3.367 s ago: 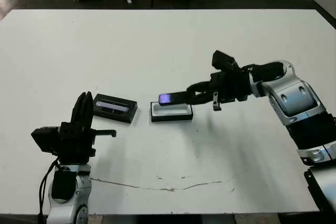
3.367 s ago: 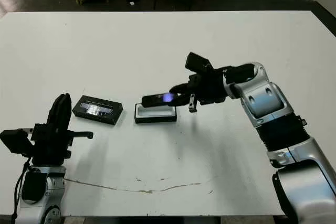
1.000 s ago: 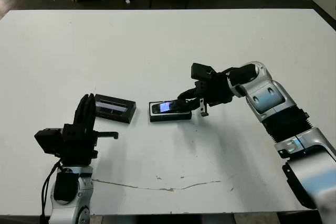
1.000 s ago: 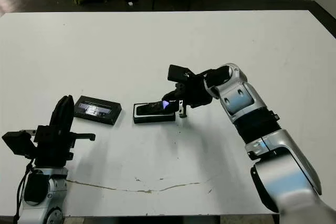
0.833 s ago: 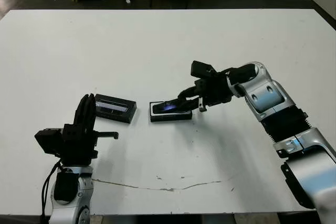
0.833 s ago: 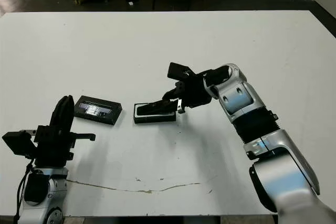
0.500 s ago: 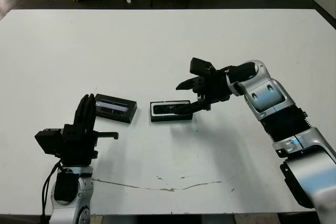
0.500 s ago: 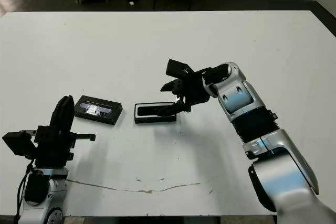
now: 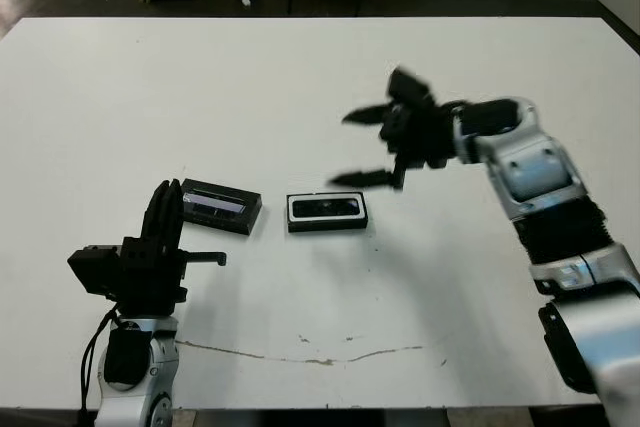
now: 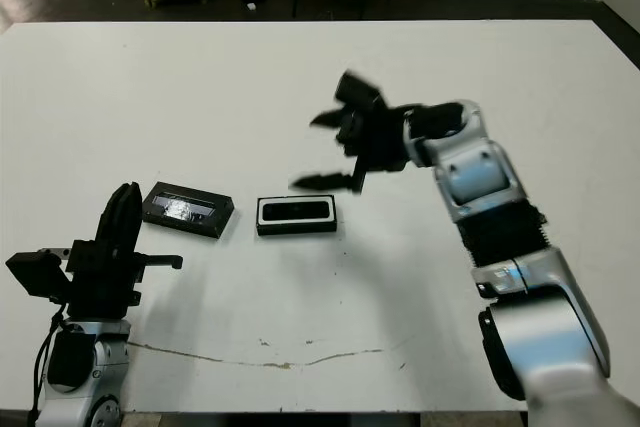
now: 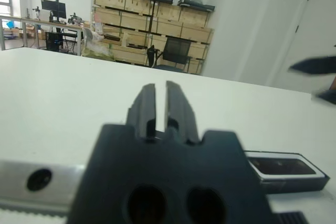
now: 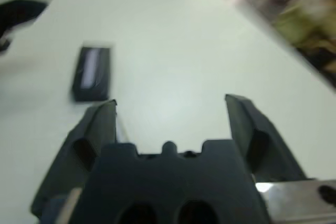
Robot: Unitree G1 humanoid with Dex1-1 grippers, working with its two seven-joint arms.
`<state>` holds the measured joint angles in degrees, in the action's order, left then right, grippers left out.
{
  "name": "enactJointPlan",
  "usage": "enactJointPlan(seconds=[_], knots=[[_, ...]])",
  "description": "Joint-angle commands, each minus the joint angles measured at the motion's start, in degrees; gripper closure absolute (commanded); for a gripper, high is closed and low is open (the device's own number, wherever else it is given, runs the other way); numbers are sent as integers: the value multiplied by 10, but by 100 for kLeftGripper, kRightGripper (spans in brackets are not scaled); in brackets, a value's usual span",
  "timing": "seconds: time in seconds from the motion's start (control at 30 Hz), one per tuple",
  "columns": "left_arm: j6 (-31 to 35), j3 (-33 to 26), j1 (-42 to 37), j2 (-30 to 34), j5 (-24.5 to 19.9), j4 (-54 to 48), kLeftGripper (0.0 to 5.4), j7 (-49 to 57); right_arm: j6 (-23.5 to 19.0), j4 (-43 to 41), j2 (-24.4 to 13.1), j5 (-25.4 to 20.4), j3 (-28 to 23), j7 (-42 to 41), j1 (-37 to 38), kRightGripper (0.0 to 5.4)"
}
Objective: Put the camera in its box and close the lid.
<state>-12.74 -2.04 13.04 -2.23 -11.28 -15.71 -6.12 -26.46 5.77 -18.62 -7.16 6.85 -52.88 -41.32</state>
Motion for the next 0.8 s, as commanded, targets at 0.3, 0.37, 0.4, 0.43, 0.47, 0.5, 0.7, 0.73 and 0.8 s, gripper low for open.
enactJointPlan(seconds=[0.3, 0.37, 0.4, 0.43, 0.47, 0.5, 0.7, 0.73, 0.8], knots=[[9, -15, -1, 13, 1, 0, 540, 0, -23, -256, -13, -58, -117, 158, 242, 378], [17, -21, -6, 21, 0, -8, 540, -1, -5, -286, -5, -67, -136, 181, 288, 424], [23, -25, -8, 26, 3, -14, 540, 0, -4, -302, 2, -72, -144, 196, 311, 447], [28, -29, -11, 32, 4, -20, 540, 1, 1, -315, 6, -75, -149, 209, 330, 471], [33, -34, -14, 38, 6, -26, 540, 1, 10, -324, 8, -78, -153, 217, 348, 493], [37, -39, -18, 45, 5, -32, 540, -1, 23, -330, 12, -82, -157, 222, 365, 518], [77, -81, -68, 118, -17, -57, 540, -37, 87, -347, 39, -95, -156, 254, 444, 538], [94, -87, -78, 133, -16, -64, 540, -40, 98, -347, 40, -94, -153, 257, 453, 538], [143, -100, -105, 169, -18, -81, 540, -47, 122, -340, 43, -95, -148, 258, 467, 538]])
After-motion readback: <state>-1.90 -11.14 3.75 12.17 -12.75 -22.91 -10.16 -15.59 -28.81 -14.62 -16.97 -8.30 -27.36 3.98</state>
